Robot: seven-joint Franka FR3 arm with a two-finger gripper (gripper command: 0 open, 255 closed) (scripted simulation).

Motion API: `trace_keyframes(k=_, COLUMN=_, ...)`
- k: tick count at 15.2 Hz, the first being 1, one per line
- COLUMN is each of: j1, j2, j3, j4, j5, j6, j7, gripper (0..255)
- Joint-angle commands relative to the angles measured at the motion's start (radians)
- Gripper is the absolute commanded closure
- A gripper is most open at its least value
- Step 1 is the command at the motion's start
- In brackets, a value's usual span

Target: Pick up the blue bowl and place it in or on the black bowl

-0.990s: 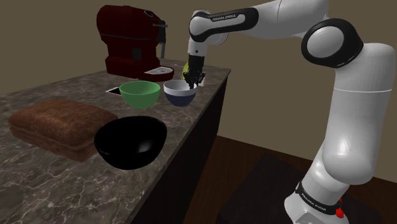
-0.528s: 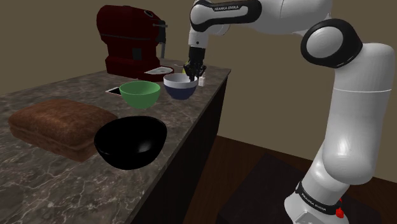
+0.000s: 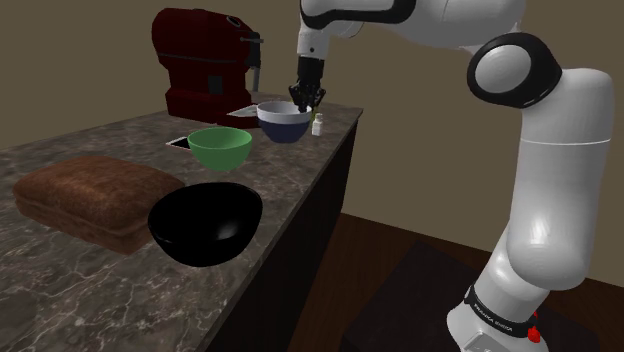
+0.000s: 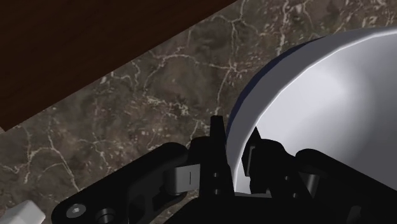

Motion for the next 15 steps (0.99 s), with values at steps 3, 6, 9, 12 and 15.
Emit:
trace_keyframes(k=3, j1=0.0, j2=0.02, j3=0.001, j4=0.083, j5=0.0, j6=-0.063, j7=0.007, gripper=255)
trace_keyframes(k=6, j1=-0.001, j2=0.042, j3=0.001, j4=0.158, j5=0.001, j6=-0.116, j7=0.012, gripper=255)
trace_keyframes(k=9, j1=-0.002, j2=0.071, j3=0.002, j4=0.245, j5=0.002, j6=-0.173, j7=0.018, gripper=255)
trace_keyframes(k=12, j1=-0.004, j2=0.11, j3=0.003, j4=0.349, j5=0.003, j6=-0.238, j7=0.024, gripper=255)
trace_keyframes(k=15, j1=0.026, j2=0.052, j3=0.013, j4=0.269, j5=0.001, j6=-0.212, j7=0.061, gripper=255)
